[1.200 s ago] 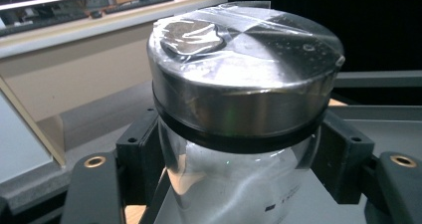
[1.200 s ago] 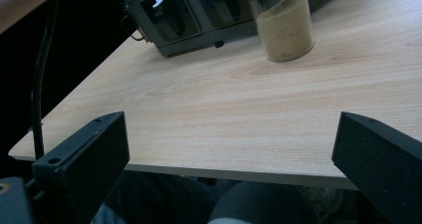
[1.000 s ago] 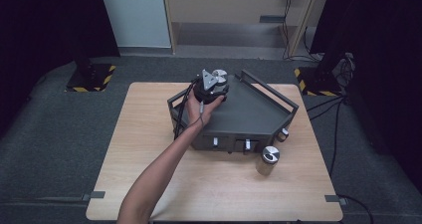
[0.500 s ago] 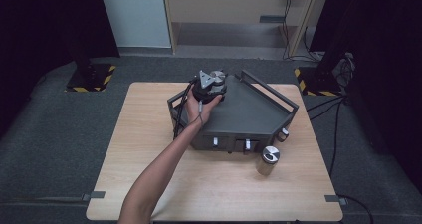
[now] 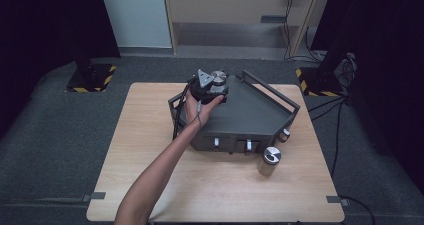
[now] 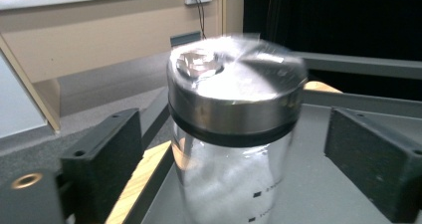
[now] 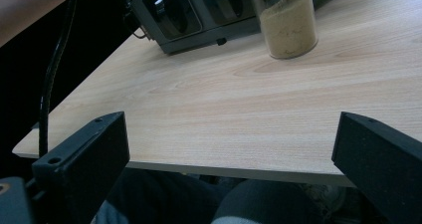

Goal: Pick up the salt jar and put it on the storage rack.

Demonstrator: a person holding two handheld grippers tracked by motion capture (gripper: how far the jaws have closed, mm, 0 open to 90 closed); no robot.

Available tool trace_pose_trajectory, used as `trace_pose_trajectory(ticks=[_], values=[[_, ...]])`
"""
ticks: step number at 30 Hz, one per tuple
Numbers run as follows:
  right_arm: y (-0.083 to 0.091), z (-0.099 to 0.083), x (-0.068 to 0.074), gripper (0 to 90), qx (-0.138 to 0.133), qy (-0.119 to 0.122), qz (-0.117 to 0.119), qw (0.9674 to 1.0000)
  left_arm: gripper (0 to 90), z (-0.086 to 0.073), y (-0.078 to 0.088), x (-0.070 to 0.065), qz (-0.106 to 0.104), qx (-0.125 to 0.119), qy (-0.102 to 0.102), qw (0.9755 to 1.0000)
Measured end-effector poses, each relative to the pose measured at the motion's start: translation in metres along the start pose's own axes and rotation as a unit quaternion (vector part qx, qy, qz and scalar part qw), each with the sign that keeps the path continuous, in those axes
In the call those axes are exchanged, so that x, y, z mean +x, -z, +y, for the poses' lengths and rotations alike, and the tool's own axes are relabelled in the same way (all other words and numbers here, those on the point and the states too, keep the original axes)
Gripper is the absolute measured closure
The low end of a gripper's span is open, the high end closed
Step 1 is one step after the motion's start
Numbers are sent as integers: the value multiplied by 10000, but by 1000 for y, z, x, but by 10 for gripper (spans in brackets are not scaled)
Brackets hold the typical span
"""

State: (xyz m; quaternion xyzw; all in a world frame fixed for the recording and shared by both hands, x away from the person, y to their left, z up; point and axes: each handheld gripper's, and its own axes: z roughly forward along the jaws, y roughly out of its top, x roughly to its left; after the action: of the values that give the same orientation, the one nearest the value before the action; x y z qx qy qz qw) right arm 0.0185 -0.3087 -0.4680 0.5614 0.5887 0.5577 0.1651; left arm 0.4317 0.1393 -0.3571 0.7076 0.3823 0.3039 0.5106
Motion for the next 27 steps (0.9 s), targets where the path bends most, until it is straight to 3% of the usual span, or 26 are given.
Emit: trace_pose_trajectory(ticks=[11, 27], values=[[0, 1, 1, 16, 23, 37, 54, 10000, 0, 7, 31, -5, -116, -110, -286, 9995], [2, 0, 2, 16, 2, 104, 72, 9999, 0, 5, 76, -10, -172, -211, -417, 9988]])
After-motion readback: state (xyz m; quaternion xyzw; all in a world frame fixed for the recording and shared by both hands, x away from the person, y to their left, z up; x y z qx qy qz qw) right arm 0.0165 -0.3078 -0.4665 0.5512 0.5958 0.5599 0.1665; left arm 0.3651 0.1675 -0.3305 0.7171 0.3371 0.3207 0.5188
